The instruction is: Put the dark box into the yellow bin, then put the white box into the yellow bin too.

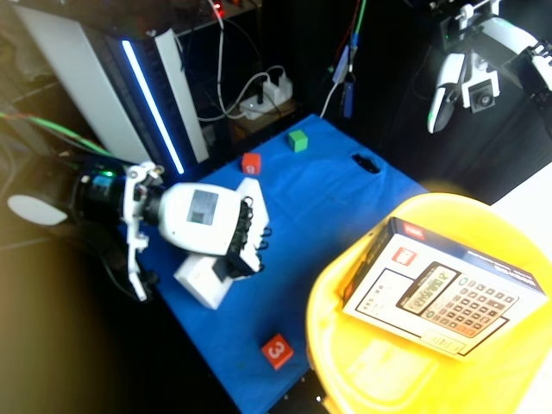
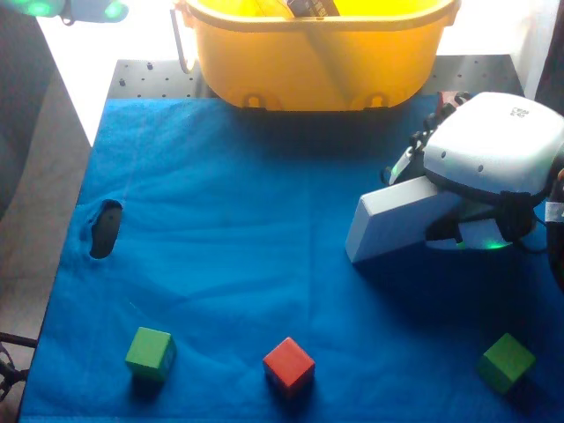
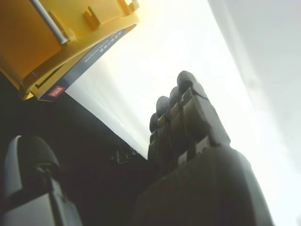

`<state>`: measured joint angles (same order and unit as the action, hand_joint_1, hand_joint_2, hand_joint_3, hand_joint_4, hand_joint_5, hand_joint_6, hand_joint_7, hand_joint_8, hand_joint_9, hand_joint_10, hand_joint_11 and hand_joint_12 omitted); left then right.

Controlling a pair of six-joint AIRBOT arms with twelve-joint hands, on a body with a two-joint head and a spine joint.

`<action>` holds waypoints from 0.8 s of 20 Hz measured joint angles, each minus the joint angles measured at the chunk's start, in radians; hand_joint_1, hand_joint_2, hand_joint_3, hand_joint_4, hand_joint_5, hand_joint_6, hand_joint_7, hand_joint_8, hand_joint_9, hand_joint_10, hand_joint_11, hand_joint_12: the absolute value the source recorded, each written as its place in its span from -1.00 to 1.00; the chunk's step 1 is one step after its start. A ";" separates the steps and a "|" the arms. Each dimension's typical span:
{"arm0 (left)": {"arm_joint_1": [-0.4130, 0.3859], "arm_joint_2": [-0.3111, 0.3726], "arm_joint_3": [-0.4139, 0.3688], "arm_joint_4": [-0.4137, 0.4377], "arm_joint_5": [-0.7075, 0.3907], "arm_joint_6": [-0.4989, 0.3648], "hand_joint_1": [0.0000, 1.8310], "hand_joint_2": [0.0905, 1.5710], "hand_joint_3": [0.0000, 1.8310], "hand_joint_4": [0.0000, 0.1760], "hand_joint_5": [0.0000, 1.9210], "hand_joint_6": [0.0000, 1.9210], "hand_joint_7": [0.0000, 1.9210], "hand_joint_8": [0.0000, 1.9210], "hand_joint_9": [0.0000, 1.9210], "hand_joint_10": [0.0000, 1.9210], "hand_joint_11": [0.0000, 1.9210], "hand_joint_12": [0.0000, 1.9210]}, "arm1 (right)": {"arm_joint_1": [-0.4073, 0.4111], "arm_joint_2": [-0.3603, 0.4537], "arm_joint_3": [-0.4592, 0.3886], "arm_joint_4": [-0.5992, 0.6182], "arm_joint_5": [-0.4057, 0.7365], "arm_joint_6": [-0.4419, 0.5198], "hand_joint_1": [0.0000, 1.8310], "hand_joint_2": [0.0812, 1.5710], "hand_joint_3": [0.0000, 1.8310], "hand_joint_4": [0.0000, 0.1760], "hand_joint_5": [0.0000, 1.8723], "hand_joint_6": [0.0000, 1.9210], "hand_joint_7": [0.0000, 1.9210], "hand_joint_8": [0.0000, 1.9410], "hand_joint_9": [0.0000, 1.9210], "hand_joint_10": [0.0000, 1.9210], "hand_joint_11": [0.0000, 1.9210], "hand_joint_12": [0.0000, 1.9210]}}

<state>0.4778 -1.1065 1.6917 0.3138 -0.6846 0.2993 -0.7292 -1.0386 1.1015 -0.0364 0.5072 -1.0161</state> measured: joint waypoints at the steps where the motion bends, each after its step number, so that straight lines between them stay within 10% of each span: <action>1: 0.000 0.001 0.000 0.000 0.000 0.000 0.10 -0.01 -0.99 -0.27 -0.74 -1.00 -0.69 -1.00 -0.75 -1.00 -0.73 -0.94 | 0.002 0.000 0.000 0.000 -0.001 0.000 0.40 0.32 -1.00 -1.00 0.09 -0.27 0.22 -0.09 0.34 -0.34 0.11 0.29; 3: 0.001 0.001 0.000 -0.001 0.000 0.000 0.10 -0.02 -1.00 -0.05 -0.73 -1.00 -0.67 -0.99 -0.74 -1.00 -0.73 -0.94 | 0.018 0.003 0.000 -0.001 -0.018 -0.001 0.39 0.36 -1.00 -1.00 0.05 -0.25 0.15 0.07 0.28 -0.11 0.08 0.43; 5: 0.005 0.001 0.000 -0.004 0.002 0.000 0.10 -0.01 -0.99 -0.07 -0.74 -1.00 -0.65 -0.99 -0.72 -0.99 -0.74 -0.94 | 0.056 0.013 0.000 -0.008 -0.021 -0.001 0.29 0.35 -1.00 -1.00 0.12 -0.12 0.15 0.23 0.19 0.53 0.10 0.85; 8: 0.016 0.001 0.000 -0.014 0.001 0.000 0.09 0.00 -1.00 0.19 -0.76 -1.00 -0.69 -1.00 -0.75 -1.00 -0.82 -0.97 | 0.111 0.017 0.000 -0.029 0.008 -0.002 0.40 0.36 -1.00 -1.00 -0.02 -0.07 0.19 -0.06 0.19 -0.05 0.01 0.49; 11: 0.021 0.001 0.002 -0.016 0.008 0.000 0.07 -0.04 -1.00 0.25 -0.76 -0.99 -0.73 -0.99 -0.73 -0.99 -0.82 -0.97 | 0.153 0.016 0.006 -0.052 0.003 -0.001 0.39 0.37 -1.00 -1.00 -0.04 -0.07 0.18 -0.01 0.23 -0.09 0.02 0.48; 16: 0.040 0.002 0.004 -0.023 0.008 0.000 0.08 0.01 -0.99 -0.15 -0.80 -1.00 -0.78 -1.00 -0.80 -1.00 -0.88 -0.99 | 0.261 0.001 0.039 -0.080 0.004 -0.002 0.40 0.33 -1.00 -1.00 0.02 -0.15 0.24 -0.15 0.34 -0.31 0.08 0.34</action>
<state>0.5175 -1.1046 1.6955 0.2909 -0.6765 0.2993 -0.4683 -1.0374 1.1408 -0.1169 0.5110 -1.0180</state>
